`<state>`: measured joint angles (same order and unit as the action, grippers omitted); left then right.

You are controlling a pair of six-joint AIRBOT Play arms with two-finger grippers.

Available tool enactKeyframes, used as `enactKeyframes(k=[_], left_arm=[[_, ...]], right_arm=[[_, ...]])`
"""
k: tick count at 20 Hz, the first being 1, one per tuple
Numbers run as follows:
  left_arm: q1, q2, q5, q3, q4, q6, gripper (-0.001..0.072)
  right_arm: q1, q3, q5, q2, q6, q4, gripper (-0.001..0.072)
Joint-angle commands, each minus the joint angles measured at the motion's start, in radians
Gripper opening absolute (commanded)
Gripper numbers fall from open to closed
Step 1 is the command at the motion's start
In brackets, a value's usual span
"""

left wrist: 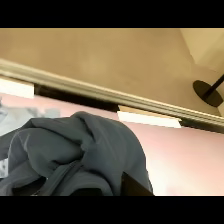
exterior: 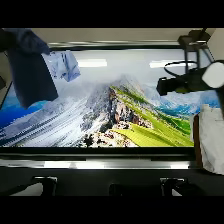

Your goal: Fold the shirts.

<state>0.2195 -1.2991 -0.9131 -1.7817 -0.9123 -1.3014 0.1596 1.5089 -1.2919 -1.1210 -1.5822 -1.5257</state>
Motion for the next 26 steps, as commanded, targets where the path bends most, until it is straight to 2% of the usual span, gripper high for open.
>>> enactKeyframes(k=[1,3,7,10,14,15,16,17,19,22,23,26], left_arm=[[-0.146,0.263,-0.211,0.020,-0.105,-0.070,0.0030],[-0.275,0.328,-0.300,0.069,-0.105,-0.106,0.0031],[-0.549,0.335,-0.317,0.233,-0.106,-0.105,0.0030],[-0.702,0.242,-0.316,0.388,-0.110,-0.105,0.0030],[-0.860,0.009,-0.262,0.556,-0.206,-0.106,0.0031],[-0.879,-0.056,-0.264,0.557,-0.210,-0.108,0.0103],[-0.887,-0.112,-0.293,0.541,-0.211,-0.143,0.0505],[-0.879,-0.152,-0.352,0.507,-0.220,-0.173,0.0720],[-0.835,-0.166,-0.453,0.428,-0.282,-0.183,0.0720],[-0.706,-0.096,-0.529,0.321,-0.395,-0.183,0.0720],[-0.648,-0.057,-0.535,0.314,-0.398,-0.183,0.0720],[-0.489,0.035,-0.572,0.402,-0.398,-0.183,0.0720]], right_arm=[[0.000,0.001,-0.036,0.157,-0.005,-0.047,0.0607],[0.000,0.001,-0.085,0.231,-0.012,-0.047,0.0608],[0.000,0.001,-0.188,0.338,-0.012,-0.047,0.0608],[0.000,0.001,-0.264,0.381,-0.023,-0.047,0.0608],[0.000,0.001,-0.330,0.385,-0.117,-0.047,0.0608],[0.000,0.001,-0.330,0.380,-0.141,-0.047,0.0608],[0.000,0.000,-0.330,0.372,-0.157,-0.047,0.0607],[0.000,0.000,-0.330,0.359,-0.158,-0.047,0.0607],[0.000,-0.009,-0.271,0.308,-0.157,-0.047,0.0608],[0.000,-0.056,-0.243,0.168,-0.148,-0.029,0.0632],[0.000,-0.084,-0.243,0.105,-0.114,-0.011,0.0684],[-0.001,-0.176,-0.217,-0.092,-0.015,0.029,0.0688]])
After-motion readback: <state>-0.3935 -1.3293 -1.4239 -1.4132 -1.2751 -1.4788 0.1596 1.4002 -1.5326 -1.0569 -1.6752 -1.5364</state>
